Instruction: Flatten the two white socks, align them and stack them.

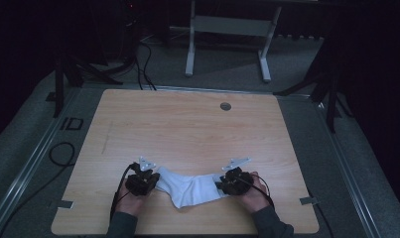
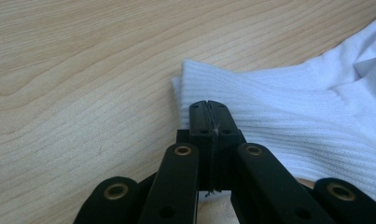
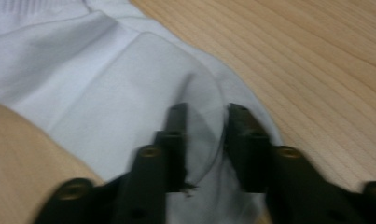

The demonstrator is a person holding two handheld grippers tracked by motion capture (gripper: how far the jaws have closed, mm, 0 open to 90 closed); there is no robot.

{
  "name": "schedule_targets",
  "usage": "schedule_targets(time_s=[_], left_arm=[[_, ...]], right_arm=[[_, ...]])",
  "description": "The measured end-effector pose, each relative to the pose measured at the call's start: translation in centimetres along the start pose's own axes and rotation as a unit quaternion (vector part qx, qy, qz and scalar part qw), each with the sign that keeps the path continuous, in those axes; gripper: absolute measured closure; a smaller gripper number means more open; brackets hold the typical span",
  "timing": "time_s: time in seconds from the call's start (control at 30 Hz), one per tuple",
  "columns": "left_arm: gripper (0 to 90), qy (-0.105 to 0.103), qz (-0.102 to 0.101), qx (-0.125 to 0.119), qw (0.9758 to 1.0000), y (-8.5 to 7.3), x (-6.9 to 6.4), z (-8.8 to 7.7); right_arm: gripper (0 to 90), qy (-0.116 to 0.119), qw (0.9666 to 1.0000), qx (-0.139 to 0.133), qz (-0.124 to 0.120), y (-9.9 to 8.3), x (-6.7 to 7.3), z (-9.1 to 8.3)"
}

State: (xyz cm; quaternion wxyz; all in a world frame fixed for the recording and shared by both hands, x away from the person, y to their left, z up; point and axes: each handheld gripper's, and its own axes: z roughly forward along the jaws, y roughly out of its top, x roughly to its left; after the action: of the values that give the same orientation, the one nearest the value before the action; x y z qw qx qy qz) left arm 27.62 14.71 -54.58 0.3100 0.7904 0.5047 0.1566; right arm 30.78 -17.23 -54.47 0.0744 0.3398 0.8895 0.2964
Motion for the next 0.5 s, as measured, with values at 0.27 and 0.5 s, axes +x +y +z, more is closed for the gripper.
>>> schedule_targets(time_s=[0.27,0.5], left_arm=[[89.7,-0.001,0.001,0.000,1.0000,0.0,0.0,0.0],[89.7,-0.001,0.003,0.001,1.0000,0.0,0.0,0.0]], right_arm=[[84.7,-0.007,0.9999,-0.012,-0.005,0.0,0.0,-1.1],[84.5,-0.005,0.9999,-0.016,-0.003,-0.2,-0.5,-2.0]])
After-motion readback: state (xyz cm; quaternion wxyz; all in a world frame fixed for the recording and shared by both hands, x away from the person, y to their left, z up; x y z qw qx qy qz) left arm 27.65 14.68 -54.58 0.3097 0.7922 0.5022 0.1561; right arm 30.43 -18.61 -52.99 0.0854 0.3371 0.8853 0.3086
